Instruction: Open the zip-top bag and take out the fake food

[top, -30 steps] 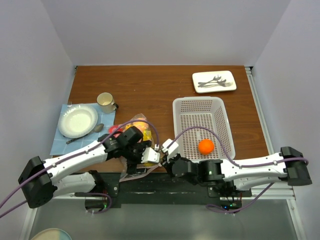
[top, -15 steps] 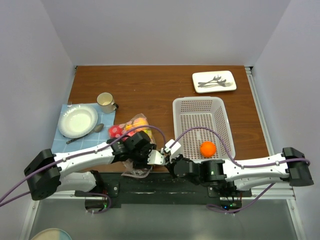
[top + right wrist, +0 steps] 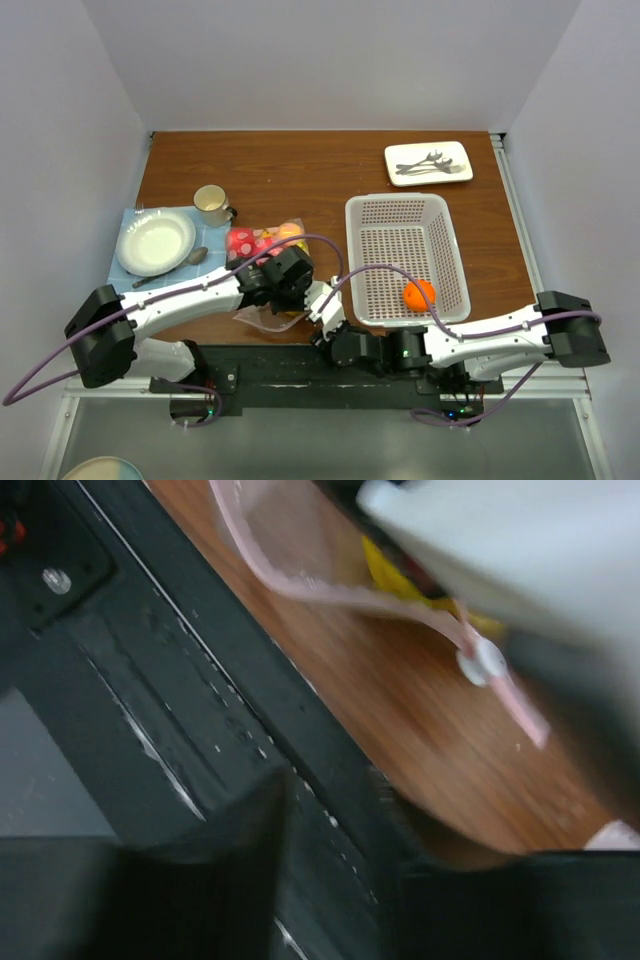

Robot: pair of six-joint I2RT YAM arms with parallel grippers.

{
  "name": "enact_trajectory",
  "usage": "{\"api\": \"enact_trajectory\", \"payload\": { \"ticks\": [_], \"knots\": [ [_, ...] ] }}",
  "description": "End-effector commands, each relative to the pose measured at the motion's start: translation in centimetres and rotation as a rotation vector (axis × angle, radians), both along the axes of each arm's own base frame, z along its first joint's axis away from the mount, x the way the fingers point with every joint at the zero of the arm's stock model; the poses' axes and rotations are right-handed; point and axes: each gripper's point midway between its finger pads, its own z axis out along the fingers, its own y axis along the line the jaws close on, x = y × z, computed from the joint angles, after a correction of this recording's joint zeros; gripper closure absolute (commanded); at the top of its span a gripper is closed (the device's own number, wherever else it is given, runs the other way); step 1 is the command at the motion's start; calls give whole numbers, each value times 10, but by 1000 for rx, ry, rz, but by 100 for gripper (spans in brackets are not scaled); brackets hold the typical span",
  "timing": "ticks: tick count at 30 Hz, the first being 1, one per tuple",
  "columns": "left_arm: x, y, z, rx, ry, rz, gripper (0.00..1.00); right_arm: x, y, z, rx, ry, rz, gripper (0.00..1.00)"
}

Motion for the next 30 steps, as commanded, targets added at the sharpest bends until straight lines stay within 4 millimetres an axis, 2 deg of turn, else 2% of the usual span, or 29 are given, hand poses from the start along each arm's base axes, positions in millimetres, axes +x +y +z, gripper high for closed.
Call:
{"api": "enact_trajectory", "payload": {
  "ticks": [1, 2, 4, 6, 8, 10, 12, 13, 15, 16, 18, 20, 21, 22, 23, 25, 26, 30],
  "knots": [
    [-9, -28, 33, -115, 40, -49, 100, 17, 28, 43, 180, -61, -68, 42],
    [-6, -30, 39, -129, 31, -45, 100, 24, 28, 47, 194, -83, -99, 34],
    [5, -30, 48, -153, 14, -7, 100, 31, 31, 58, 229, -110, -134, 29],
    [21, -36, 67, -217, -8, 37, 100, 44, 26, 67, 247, -152, -215, 25],
    [44, -35, 89, -287, -33, 107, 100, 51, 22, 78, 289, -176, -268, 25],
    [62, -33, 104, -348, -51, 178, 100, 67, 1, 89, 345, -206, -419, 27],
    [69, -36, 121, -405, -59, 207, 100, 78, -20, 91, 384, -221, -535, 30],
    [75, -35, 132, -433, -74, 223, 100, 79, -24, 100, 437, -216, -554, 34],
    [76, -37, 139, -457, -75, 227, 100, 80, -31, 100, 452, -226, -551, 37],
    [77, -37, 142, -461, -80, 225, 100, 81, -32, 112, 507, -218, -557, 39],
    [76, -37, 144, -463, -82, 215, 100, 89, -34, 119, 530, -219, -558, 43],
    [74, -37, 143, -462, -72, 212, 100, 90, -25, 134, 591, -189, -510, 47],
    [74, -37, 142, -461, -71, 210, 100, 98, -25, 137, 596, -194, -518, 49],
    [72, -37, 142, -461, -67, 212, 100, 98, -18, 137, 590, -183, -491, 52],
    [72, -36, 141, -460, -66, 210, 100, 102, -14, 144, 601, -183, -489, 54],
    [70, -36, 141, -461, -64, 210, 100, 110, -7, 140, 574, -184, -481, 60],
    [70, -35, 141, -460, -63, 210, 100, 113, -3, 148, 582, -183, -480, 61],
    [68, -33, 142, -461, -65, 211, 100, 121, 14, 146, 530, -186, -461, 64]
  ]
}}
